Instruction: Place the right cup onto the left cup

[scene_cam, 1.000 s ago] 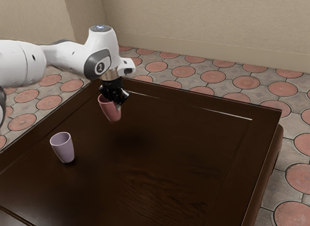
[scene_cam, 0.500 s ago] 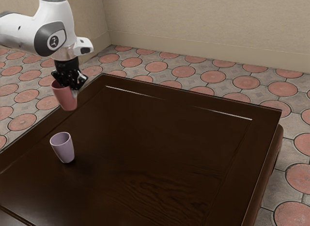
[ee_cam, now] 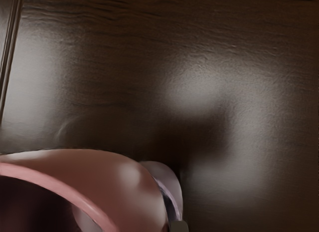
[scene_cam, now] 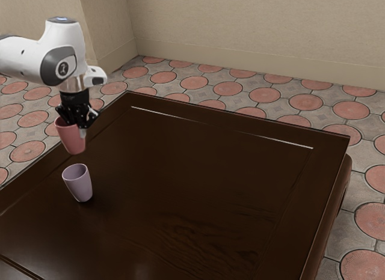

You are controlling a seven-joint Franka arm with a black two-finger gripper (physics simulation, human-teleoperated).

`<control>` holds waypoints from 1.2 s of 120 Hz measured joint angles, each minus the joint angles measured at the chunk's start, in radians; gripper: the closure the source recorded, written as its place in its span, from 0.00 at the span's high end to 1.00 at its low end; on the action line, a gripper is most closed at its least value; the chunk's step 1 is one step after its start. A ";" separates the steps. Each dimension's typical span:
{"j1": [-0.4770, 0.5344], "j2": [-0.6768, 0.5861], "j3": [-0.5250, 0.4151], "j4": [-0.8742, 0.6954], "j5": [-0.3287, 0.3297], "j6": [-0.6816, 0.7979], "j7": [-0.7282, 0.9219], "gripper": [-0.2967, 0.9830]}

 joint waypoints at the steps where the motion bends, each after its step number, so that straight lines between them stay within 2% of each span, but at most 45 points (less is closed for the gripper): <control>1: 0.000 -0.007 0.000 -0.007 0.000 0.000 -0.001 0.17; 18: 0.009 -0.051 -0.007 -0.063 0.004 0.006 -0.017 0.18; 70: 0.001 0.008 -0.002 -0.100 0.013 0.033 -0.058 0.17; 144: 0.000 0.013 0.001 -0.148 0.015 0.091 -0.104 0.16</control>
